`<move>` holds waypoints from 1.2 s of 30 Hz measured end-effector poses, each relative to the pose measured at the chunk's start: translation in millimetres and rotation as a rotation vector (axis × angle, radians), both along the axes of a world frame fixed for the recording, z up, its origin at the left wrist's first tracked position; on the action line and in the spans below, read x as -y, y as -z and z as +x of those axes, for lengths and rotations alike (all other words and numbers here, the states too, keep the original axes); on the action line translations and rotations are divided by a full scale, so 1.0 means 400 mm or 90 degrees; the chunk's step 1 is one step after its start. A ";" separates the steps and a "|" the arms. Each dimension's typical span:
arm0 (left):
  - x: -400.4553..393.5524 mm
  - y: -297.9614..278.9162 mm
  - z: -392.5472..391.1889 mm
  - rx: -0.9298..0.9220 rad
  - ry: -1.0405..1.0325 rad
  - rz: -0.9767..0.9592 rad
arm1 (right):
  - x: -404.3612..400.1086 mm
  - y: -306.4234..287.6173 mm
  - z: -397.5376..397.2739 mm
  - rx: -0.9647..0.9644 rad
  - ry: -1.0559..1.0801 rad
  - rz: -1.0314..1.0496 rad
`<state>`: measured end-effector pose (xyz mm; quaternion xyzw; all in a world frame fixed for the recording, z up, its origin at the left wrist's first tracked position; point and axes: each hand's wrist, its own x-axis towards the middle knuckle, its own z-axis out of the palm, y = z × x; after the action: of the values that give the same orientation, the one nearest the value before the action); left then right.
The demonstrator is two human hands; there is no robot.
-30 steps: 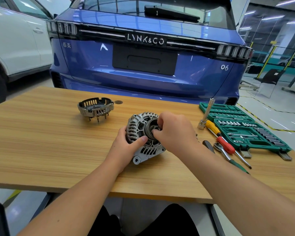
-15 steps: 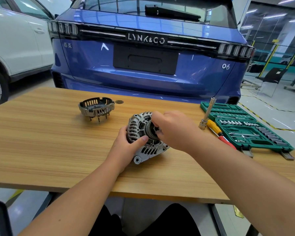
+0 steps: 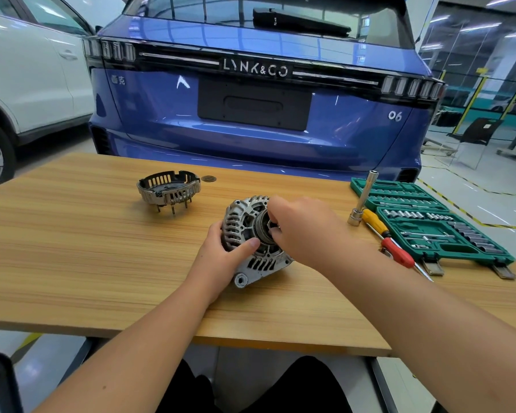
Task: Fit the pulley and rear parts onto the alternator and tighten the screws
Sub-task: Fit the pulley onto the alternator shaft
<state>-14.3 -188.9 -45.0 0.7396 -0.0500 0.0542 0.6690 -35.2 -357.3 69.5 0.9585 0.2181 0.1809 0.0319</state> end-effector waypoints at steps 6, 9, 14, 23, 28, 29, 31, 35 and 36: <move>-0.002 0.005 0.007 0.004 -0.001 0.015 | 0.031 -0.044 0.012 -0.033 -0.115 -0.123; -0.003 0.009 0.011 0.002 -0.001 0.014 | 0.036 -0.042 0.011 -0.025 -0.117 -0.104; -0.004 0.012 0.014 0.003 -0.002 0.011 | 0.011 -0.019 0.002 -0.020 0.058 0.095; -0.003 0.010 0.012 -0.007 -0.003 0.013 | -0.036 -0.012 0.009 -0.047 0.139 0.134; -0.004 0.013 0.014 -0.005 -0.002 0.021 | -0.013 -0.010 0.002 -0.042 0.041 0.115; -0.004 0.014 0.015 -0.004 0.000 0.020 | -0.002 -0.013 0.002 -0.046 0.018 0.095; -0.004 0.015 0.016 -0.004 0.001 0.021 | 0.018 -0.019 0.003 -0.053 -0.011 0.051; -0.006 0.018 0.017 -0.004 -0.004 0.030 | 0.024 -0.016 0.006 -0.048 -0.038 0.020; -0.007 0.019 0.017 -0.005 -0.004 0.030 | 0.022 -0.014 0.007 -0.040 -0.044 0.017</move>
<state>-7.5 -186.3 -52.5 0.7557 -0.0463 0.0520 0.6512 -32.6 -366.2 75.0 0.9560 0.2493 0.1543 0.0060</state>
